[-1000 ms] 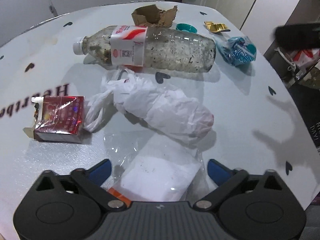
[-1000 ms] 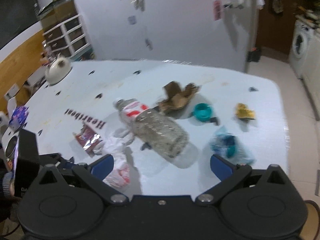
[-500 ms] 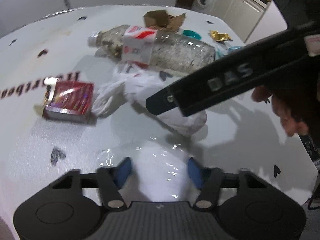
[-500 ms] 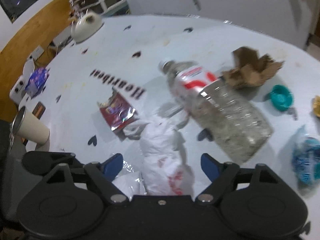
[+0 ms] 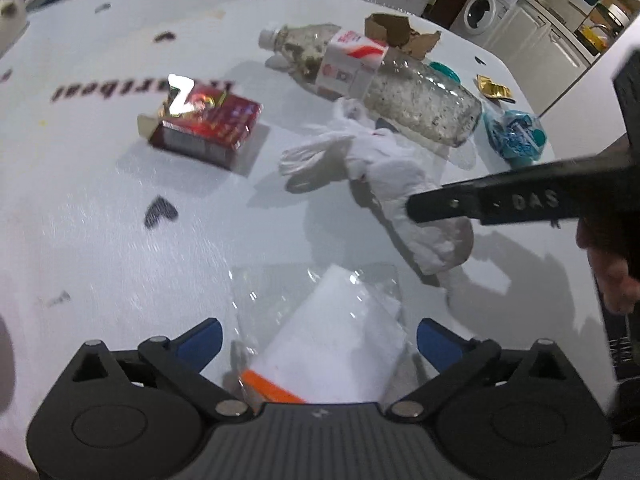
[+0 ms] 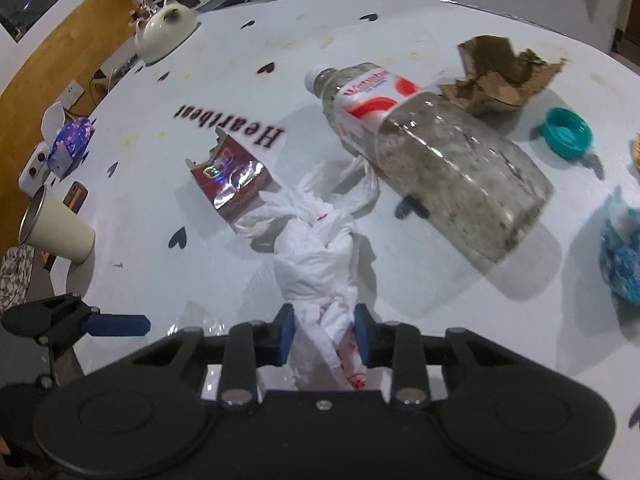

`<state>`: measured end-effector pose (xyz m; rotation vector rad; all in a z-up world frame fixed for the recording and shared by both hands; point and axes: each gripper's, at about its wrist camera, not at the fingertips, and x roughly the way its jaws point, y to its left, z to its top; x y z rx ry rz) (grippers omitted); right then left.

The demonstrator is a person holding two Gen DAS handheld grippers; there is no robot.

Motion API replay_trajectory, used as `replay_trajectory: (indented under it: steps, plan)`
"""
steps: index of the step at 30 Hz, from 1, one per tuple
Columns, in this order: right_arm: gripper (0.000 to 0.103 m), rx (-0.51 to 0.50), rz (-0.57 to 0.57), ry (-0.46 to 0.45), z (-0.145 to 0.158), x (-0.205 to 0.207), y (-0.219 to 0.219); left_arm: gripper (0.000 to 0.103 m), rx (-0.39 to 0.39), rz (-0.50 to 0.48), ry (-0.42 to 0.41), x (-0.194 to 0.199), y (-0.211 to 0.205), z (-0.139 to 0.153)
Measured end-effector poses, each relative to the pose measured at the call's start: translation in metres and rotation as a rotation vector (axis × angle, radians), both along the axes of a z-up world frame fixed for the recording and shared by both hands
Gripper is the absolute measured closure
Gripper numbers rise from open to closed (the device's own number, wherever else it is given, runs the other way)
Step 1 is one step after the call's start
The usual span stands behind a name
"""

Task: Collect trash
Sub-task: 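Lift the white bag with the right tool while the left tool grasps the clear plastic bag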

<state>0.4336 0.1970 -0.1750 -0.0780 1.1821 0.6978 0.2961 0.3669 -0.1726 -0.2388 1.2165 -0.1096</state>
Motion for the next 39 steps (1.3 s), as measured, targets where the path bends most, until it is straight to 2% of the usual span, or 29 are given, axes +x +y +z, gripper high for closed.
replay_trajectory:
  steps: [3,6,13,21,24,29,33,35,39]
  plan:
    - [0.073,0.012,-0.005,-0.01,0.006,-0.01,-0.014,0.0,-0.068,-0.014,0.041,-0.005,0.001,0.0]
    - [0.073,0.02,-0.013,-0.018,0.012,-0.022,-0.028,0.0,-0.093,-0.006,0.064,-0.008,0.002,-0.004]
    - [0.074,0.065,-0.004,-0.004,0.021,-0.047,-0.044,0.0,-0.198,0.139,0.045,-0.019,0.023,-0.008]
    - [0.074,0.09,0.105,0.003,0.022,-0.071,-0.026,0.001,-0.409,0.372,-0.009,-0.049,0.055,-0.023]
    - [0.074,0.069,0.127,0.011,0.014,-0.073,-0.016,0.004,-0.481,0.415,-0.013,-0.052,0.057,-0.034]
    - [0.075,0.037,0.128,0.032,-0.002,-0.074,-0.011,0.012,-0.557,0.424,-0.047,-0.049,0.052,-0.041]
    - [0.075,0.028,0.117,0.038,-0.009,-0.074,-0.011,0.013,-0.567,0.42,-0.049,-0.043,0.047,-0.043]
    - [0.075,0.025,0.108,0.038,-0.011,-0.074,-0.012,0.025,-0.56,0.42,-0.036,-0.043,0.046,-0.043]
    - [0.075,0.024,0.082,0.04,-0.014,-0.072,-0.016,0.041,-0.517,0.434,-0.014,-0.044,0.044,-0.041]
